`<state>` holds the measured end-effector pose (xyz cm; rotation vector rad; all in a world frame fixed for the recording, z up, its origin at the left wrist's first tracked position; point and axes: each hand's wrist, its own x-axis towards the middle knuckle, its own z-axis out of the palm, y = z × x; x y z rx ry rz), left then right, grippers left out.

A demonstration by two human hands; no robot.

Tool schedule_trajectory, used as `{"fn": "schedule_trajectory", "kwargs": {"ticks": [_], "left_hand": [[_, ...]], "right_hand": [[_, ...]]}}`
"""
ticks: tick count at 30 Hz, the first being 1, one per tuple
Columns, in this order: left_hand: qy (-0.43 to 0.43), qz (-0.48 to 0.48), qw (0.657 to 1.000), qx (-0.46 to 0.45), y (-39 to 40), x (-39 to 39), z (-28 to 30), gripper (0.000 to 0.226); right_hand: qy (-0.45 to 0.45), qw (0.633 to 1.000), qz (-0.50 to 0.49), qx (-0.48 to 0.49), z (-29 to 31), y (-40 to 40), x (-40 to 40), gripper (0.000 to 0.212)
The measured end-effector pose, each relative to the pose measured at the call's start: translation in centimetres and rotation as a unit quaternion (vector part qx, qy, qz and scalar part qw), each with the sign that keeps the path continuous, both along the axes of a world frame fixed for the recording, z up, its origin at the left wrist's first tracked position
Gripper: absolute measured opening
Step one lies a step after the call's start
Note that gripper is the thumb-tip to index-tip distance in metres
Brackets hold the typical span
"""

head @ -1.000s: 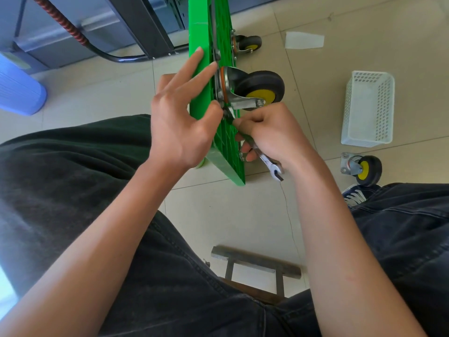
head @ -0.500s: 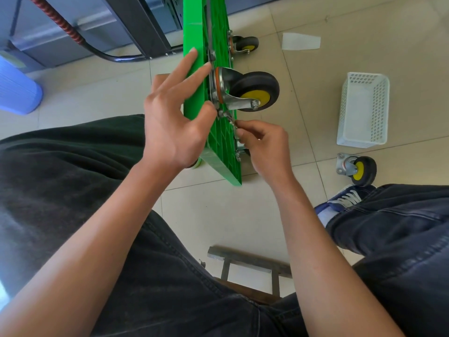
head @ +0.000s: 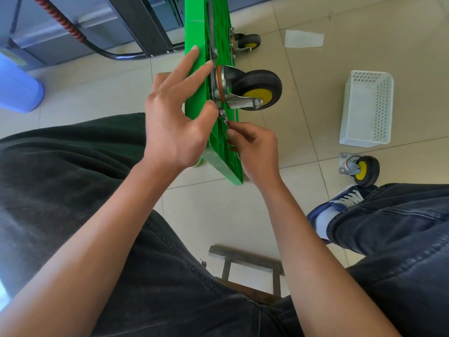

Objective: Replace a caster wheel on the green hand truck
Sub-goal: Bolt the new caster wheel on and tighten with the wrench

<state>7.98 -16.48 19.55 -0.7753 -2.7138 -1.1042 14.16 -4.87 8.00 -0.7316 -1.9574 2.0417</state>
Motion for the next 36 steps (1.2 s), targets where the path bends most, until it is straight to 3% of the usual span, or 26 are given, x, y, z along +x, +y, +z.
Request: {"fn": "schedule_trajectory", "kwargs": {"ticks": [11, 13, 16, 23, 30, 36], "left_hand": [[0.002, 0.000, 1.000, -0.001, 0.0, 0.0, 0.0, 0.055], [0.002, 0.000, 1.000, -0.002, 0.0, 0.0, 0.0, 0.055], [0.003, 0.001, 1.000, -0.002, 0.0, 0.0, 0.0, 0.056], [0.001, 0.000, 1.000, -0.001, 0.1, 0.0, 0.1, 0.056], [-0.001, 0.001, 1.000, -0.002, 0.0, 0.0, 0.1, 0.056], [-0.005, -0.001, 1.000, 0.004, 0.1, 0.0, 0.1, 0.056]], "right_hand": [[-0.053, 0.996, 0.008, 0.077, 2.2, -0.1, -0.3, 0.012], [-0.068, 0.994, 0.019, 0.087, 3.5, 0.0, -0.5, 0.019], [-0.101, 0.991, 0.052, 0.076, 5.6, 0.9, -0.9, 0.033], [-0.122, 0.984, 0.127, 0.035, 6.9, 2.4, -0.9, 0.026], [-0.141, 0.983, 0.113, -0.032, 5.7, 3.7, 0.0, 0.013], [-0.126, 0.990, 0.049, 0.028, 3.1, 3.8, 0.1, 0.006]]}}
